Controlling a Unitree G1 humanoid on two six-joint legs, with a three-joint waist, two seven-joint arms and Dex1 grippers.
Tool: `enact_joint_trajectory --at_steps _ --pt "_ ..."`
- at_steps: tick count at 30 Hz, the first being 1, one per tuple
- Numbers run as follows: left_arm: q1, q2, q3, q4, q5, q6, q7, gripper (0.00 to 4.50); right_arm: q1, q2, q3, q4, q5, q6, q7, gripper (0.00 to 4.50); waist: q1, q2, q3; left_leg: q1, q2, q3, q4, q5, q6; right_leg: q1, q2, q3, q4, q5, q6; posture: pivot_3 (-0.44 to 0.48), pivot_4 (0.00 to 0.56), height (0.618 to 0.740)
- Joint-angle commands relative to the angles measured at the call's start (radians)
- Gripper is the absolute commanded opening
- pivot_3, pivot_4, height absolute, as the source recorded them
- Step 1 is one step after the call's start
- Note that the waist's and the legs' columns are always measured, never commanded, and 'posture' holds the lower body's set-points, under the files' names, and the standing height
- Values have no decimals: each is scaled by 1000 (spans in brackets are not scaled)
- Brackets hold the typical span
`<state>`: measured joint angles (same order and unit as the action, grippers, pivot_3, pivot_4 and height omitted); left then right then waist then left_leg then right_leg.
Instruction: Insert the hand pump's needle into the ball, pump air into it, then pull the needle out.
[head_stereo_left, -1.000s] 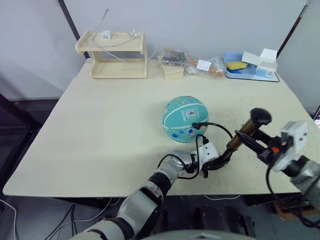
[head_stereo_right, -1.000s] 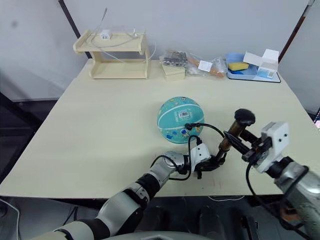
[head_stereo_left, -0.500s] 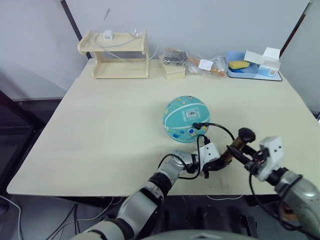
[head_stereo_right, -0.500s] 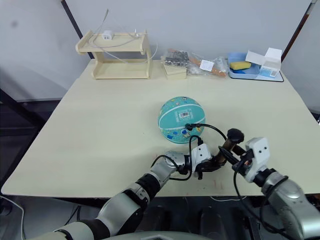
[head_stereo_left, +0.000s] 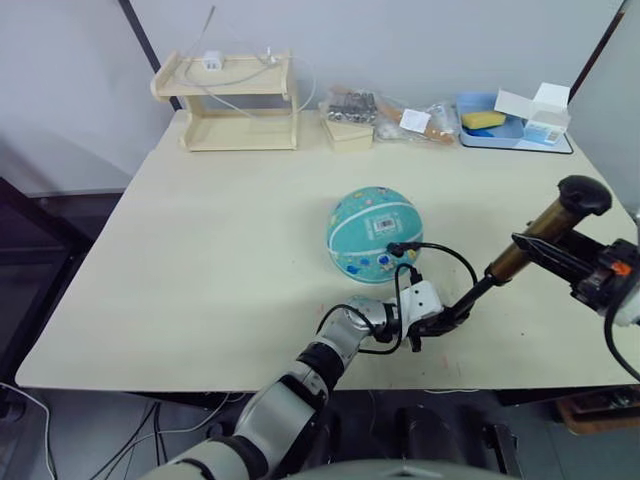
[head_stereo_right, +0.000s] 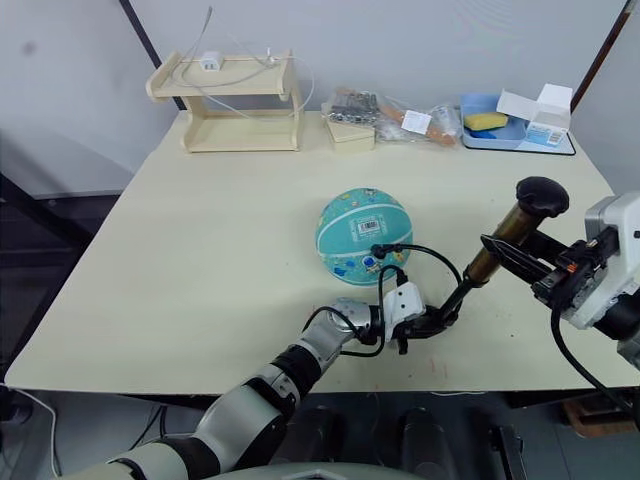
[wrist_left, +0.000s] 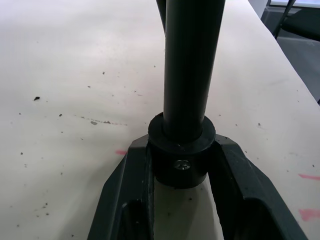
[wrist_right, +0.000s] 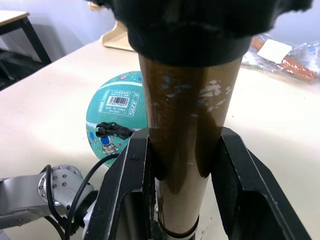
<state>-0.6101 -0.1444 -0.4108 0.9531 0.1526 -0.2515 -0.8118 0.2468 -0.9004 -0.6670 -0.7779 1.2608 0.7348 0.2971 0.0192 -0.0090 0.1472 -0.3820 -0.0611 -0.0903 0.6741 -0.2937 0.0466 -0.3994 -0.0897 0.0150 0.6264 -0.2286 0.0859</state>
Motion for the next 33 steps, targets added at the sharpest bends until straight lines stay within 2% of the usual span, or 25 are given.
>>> enact_joint_trajectory --at_steps 1,9,12,18,24,30,33 --pt "19 -6 -11 70 23 46 3 1033 33 55 93 -17 -174 -65 22 975 -2 -2 -1 0 0 0 0 0 0 0 0 0 0 0 0 0 150 740" --pt "18 2 3 65 22 50 11 1033 81 204 467 141 -516 -199 94 975 -6 -19 -16 8 2 0 1 0 0 7 2 0 0 0 1 0 150 740" --pt "24 5 6 58 23 53 12 1033 87 264 612 268 -647 -273 135 975 -8 -24 -20 23 4 0 -2 -1 -1 21 2 -1 -2 -4 4 0 150 740" --pt "24 5 8 54 27 55 15 1033 72 344 720 447 -791 -378 190 975 -8 -20 -26 25 6 0 -3 -1 -1 22 3 -2 -3 -4 4 0 150 740" --pt "21 3 7 58 28 54 13 1032 68 331 623 334 -747 -368 197 975 -5 -12 -25 23 6 0 -3 -1 -1 20 3 -2 -3 -4 4 0 150 740" --pt "15 -4 3 71 30 51 10 1032 38 253 349 56 -509 -244 136 975 -2 0 -11 17 2 -2 -3 0 -1 17 1 -2 -3 -2 0 0 150 740" --pt "16 -7 -3 75 28 48 5 1032 -12 164 167 -34 -303 -169 70 975 -1 4 -6 12 1 -1 -3 0 0 13 0 -1 -2 -1 0 0 150 740"
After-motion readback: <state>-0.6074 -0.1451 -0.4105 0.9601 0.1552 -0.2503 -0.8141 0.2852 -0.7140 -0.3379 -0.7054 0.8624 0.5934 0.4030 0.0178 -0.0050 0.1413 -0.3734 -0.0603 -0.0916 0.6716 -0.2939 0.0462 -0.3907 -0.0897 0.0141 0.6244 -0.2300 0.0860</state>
